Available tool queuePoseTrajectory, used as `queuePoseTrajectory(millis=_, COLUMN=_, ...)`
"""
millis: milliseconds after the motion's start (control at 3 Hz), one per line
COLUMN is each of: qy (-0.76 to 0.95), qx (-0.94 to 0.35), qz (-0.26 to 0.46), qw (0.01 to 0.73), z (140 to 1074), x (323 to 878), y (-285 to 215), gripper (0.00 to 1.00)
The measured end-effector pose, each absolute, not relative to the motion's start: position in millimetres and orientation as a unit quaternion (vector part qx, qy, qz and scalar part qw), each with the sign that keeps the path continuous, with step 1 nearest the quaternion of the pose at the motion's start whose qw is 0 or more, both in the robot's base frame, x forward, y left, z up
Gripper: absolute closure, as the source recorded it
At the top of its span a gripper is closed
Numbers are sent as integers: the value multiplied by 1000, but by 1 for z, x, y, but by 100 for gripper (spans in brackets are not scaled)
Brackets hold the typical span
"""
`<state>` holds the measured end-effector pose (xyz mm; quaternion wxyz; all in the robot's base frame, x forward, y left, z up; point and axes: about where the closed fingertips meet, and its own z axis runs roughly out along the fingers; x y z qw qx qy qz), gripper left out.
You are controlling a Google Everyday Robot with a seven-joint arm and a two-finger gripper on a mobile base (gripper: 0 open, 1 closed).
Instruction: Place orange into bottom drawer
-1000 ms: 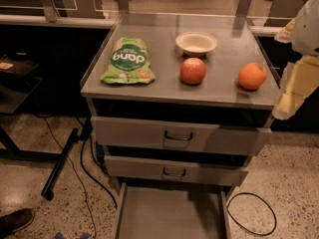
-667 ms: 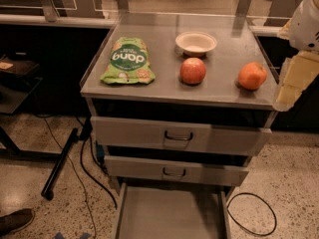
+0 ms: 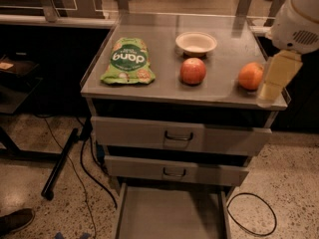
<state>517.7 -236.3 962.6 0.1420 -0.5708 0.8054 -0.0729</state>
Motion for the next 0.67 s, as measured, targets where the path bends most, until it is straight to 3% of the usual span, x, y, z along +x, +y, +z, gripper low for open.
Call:
queuePoseTrajectory(millis=333, qy=813, qx=-558, qz=-81, qw=148, z=949, x=582, y=-213, gripper=0)
queuePoseTrajectory(millis=667, qy=812, qx=-558, qz=-81, qw=149, z=948, x=583, y=-212, gripper=0)
